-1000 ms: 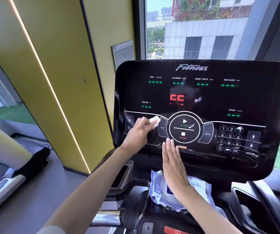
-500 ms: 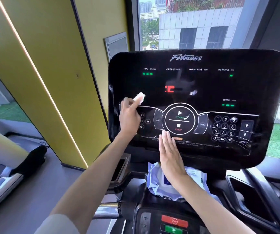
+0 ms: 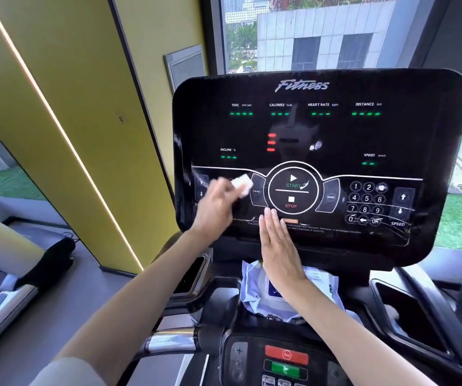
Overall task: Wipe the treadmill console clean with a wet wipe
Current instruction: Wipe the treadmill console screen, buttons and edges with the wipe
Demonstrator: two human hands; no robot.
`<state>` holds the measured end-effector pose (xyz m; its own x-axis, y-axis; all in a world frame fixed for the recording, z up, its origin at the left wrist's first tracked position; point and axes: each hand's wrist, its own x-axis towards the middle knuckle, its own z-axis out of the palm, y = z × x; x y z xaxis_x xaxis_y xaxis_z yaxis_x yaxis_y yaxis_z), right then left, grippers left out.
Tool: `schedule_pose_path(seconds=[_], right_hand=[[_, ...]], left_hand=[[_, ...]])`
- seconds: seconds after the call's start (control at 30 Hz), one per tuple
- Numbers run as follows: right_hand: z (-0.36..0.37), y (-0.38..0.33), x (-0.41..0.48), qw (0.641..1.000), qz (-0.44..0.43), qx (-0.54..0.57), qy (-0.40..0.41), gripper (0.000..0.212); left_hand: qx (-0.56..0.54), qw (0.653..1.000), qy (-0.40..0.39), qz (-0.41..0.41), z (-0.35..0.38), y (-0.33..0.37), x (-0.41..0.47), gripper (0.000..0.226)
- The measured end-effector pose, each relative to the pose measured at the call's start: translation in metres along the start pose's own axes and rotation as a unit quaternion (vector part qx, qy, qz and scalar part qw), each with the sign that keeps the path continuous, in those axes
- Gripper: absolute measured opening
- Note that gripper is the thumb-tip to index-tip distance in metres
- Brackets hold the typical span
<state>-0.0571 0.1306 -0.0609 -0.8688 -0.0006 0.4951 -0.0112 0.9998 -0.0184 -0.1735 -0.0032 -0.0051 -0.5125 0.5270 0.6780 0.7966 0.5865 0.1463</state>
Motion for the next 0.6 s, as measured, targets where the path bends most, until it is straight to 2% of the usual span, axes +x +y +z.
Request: schedule_pose_path(seconds=[0.07,0.13,0.2,0.23,0.27,0.3,0.33,0.4,0.43,0.47,0.5,0.57,0.6], right_hand=[[0.000,0.000,0.000,1.000,-0.006,-0.008,-0.004,0.070],[0.000,0.000,-0.001,1.000,-0.007,-0.010,0.000,0.063],[0.000,0.001,-0.001,1.000,-0.005,-0.009,0.004,0.062],[0.001,0.001,-0.002,1.000,-0.007,-0.009,0.006,0.063],[0.001,0.001,-0.002,1.000,-0.008,-0.010,0.007,0.063],[0.002,0.001,-0.001,1.000,-0.007,-0.010,0.009,0.062],[0.002,0.001,-0.001,1.000,-0.005,-0.009,0.012,0.061],[0.003,0.002,-0.001,1.000,-0.005,-0.010,0.012,0.061],[0.003,0.002,0.000,1.000,-0.008,-0.010,0.013,0.061],[0.003,0.002,0.000,1.000,-0.010,-0.010,0.014,0.062],[0.003,0.002,0.000,1.000,-0.012,-0.009,0.017,0.061],[0.002,0.001,-0.001,1.000,-0.011,-0.006,0.019,0.061],[0.002,0.001,-0.001,1.000,-0.010,-0.004,0.021,0.060]], left_hand=[[0.013,0.990,-0.101,0.099,0.004,0.001,-0.020,0.068],[0.010,0.993,-0.081,0.085,-0.002,-0.013,-0.018,0.066],[-0.013,0.998,0.023,-0.056,-0.006,-0.028,-0.010,0.059],[-0.040,0.985,0.081,-0.150,-0.007,-0.031,-0.007,0.058],[-0.055,0.971,0.112,-0.206,-0.007,-0.031,-0.007,0.056],[-0.056,0.970,0.116,-0.207,-0.005,-0.027,-0.010,0.054],[-0.034,0.983,0.088,-0.157,-0.002,-0.020,-0.016,0.053],[0.005,1.000,-0.009,0.006,0.003,-0.012,-0.034,0.061],[0.011,0.999,-0.029,0.038,0.002,-0.016,-0.038,0.063],[0.007,1.000,-0.018,0.016,0.000,-0.022,-0.038,0.061],[-0.004,0.998,0.024,-0.051,-0.001,-0.027,-0.037,0.055],[-0.043,0.961,0.123,-0.243,-0.001,-0.030,-0.035,0.051],[-0.047,0.940,0.139,-0.309,0.002,-0.024,-0.034,0.056]])
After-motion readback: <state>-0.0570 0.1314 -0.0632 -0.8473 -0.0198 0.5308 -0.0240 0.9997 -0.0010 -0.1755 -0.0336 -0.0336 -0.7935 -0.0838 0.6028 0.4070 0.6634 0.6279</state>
